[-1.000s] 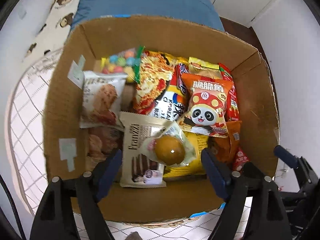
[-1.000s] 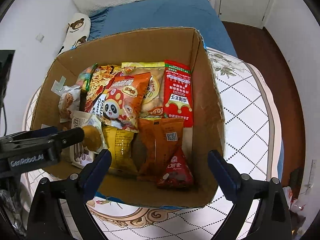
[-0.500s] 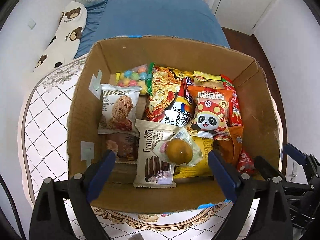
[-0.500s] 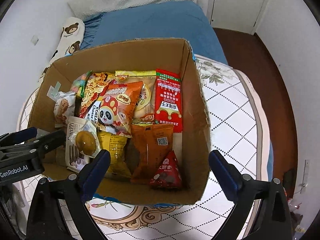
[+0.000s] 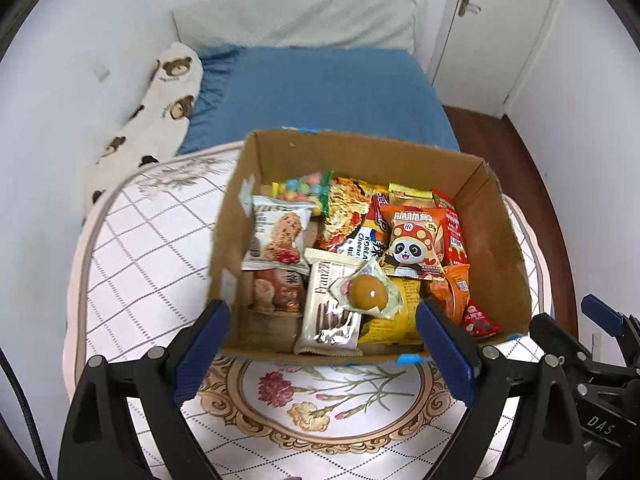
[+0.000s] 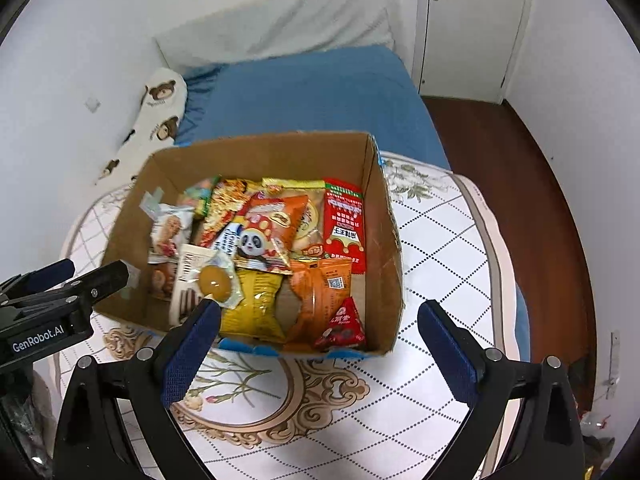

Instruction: Organize snacks

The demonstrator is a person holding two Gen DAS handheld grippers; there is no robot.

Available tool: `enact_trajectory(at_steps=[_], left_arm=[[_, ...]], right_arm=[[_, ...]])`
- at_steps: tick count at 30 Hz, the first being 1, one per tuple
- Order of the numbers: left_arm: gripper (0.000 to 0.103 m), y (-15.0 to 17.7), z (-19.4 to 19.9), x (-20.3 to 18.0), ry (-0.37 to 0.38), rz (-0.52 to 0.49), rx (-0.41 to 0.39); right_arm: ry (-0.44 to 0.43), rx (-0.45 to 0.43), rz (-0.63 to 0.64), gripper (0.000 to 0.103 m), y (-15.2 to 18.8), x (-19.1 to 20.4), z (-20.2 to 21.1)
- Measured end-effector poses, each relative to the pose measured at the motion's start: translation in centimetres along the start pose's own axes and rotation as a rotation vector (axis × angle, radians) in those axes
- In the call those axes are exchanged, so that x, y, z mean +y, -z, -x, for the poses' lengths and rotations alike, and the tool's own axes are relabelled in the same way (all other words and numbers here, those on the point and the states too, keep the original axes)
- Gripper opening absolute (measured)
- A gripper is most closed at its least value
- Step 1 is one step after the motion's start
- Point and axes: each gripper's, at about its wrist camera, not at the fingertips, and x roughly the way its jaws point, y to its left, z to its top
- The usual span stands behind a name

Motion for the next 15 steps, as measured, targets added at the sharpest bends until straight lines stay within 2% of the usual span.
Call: enact_trajectory(at_steps=[15], left_arm=[[0.095,5.8,10.5,1.2,-0.04,-0.009,-0.202]], right_arm=[[0.021,-0.184,0.04,0.103,5.5,1.8,10.9]])
